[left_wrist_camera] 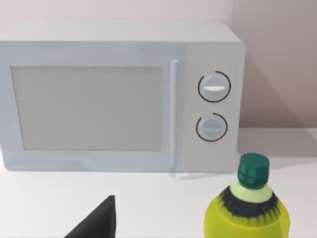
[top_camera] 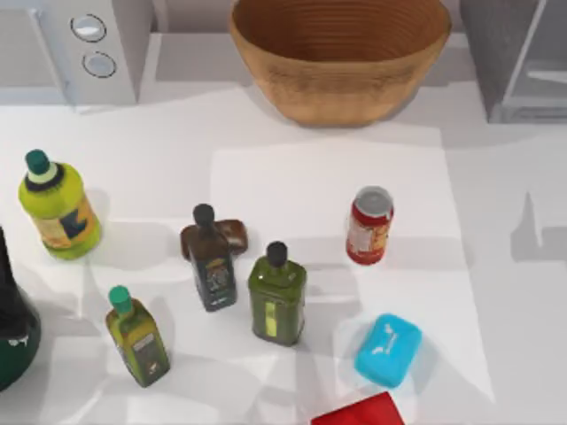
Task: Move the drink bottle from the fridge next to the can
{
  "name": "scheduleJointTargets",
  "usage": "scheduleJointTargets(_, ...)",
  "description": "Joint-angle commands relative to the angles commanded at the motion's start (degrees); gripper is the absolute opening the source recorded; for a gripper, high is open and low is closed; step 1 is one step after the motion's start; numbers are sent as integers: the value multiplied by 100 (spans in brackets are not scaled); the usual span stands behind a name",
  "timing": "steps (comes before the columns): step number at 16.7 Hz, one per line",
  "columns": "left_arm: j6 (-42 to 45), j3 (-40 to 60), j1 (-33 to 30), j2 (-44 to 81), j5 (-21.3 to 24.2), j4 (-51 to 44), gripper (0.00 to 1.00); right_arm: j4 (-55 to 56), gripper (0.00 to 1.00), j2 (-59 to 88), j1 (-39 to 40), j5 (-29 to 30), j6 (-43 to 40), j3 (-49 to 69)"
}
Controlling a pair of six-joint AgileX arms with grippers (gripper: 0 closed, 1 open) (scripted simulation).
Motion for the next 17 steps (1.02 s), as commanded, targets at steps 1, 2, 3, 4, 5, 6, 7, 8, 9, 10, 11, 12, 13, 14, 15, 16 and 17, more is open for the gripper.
scheduleJointTargets(1,0,0,0,0,0,0,100,297,100,614,-70,-62,5,289)
scheduleJointTargets(2,0,0,0,0,0,0,100,601,100,1255,-142,-125,10,585)
scheduleJointTargets(3,0,0,0,0,0,0,100,909,100,1916,-215,-189,15,884)
scheduleJointTargets(4,0,0,0,0,0,0,100,1218,100,2589,-289,-254,19,1184)
scheduleJointTargets(5,0,0,0,0,0,0,100,1525,100,3266,-362,-318,23,1483)
scheduleJointTargets(6,0,0,0,0,0,0,100,1829,100,3938,-435,-381,26,1778)
scheduleJointTargets(7,0,0,0,0,0,0,100,2126,100,4596,-506,-443,29,2067)
scheduleJointTargets(8,0,0,0,0,0,0,100,2414,100,5232,-574,-503,31,2348)
scheduleJointTargets(9,0,0,0,0,0,0,100,2691,100,5836,-639,-560,32,2617)
scheduleJointTargets(10,0,0,0,0,0,0,100,2953,100,6401,-701,-614,33,2872)
scheduleJointTargets(11,0,0,0,0,0,0,100,3199,100,6918,-759,-663,32,3111)
scheduleJointTargets(12,0,0,0,0,0,0,100,3426,100,7379,-813,-708,32,3332)
scheduleJointTargets(13,0,0,0,0,0,0,100,3631,100,7780,-860,-748,30,3531)
scheduleJointTargets(14,0,0,0,0,0,0,100,3813,100,8121,-902,-783,28,3708)
scheduleJointTargets(15,0,0,0,0,0,0,100,3968,100,8401,-937,-813,27,3859)
scheduleJointTargets(16,0,0,0,0,0,0,100,4093,100,8619,-965,-837,25,3982)
scheduleJointTargets(17,0,0,0,0,0,0,100,4187,100,8777,-985,-855,23,4073)
